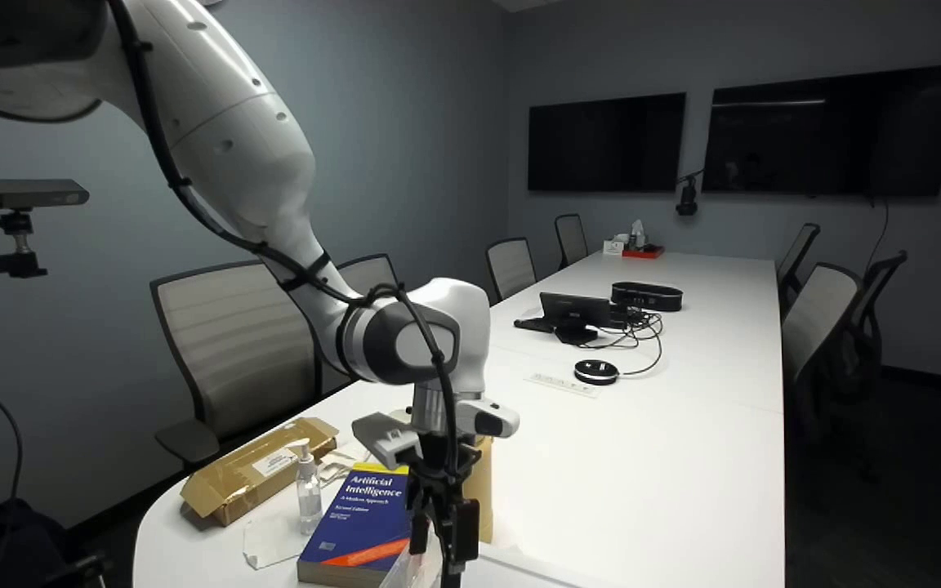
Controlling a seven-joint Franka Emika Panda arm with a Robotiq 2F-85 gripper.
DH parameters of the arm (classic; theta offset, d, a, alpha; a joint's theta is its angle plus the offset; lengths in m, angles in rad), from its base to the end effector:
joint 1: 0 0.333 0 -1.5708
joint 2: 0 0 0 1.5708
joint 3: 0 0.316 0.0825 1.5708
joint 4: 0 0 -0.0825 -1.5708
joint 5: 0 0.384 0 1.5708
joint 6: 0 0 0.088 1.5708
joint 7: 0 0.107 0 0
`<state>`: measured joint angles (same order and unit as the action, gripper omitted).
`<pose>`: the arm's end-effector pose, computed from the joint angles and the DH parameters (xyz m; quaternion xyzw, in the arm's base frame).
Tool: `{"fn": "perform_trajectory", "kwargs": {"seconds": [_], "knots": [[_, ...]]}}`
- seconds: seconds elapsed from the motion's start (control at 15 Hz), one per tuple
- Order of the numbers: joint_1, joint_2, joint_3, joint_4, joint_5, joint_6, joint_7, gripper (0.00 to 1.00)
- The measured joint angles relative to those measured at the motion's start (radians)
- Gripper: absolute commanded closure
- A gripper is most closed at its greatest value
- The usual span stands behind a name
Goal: Move the white container to the right
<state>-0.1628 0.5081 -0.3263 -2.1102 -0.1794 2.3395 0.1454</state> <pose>0.4811 -0.2651 0.1655 0.9548 -0.2305 -0.1509 0.1114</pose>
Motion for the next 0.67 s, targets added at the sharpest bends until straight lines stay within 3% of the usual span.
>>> {"fn": "perform_trajectory", "kwargs": {"seconds": [0.67], "knots": [[0.012, -0.489, 0.106, -0.007, 0.044, -0.534, 0.023, 0.0]]}}
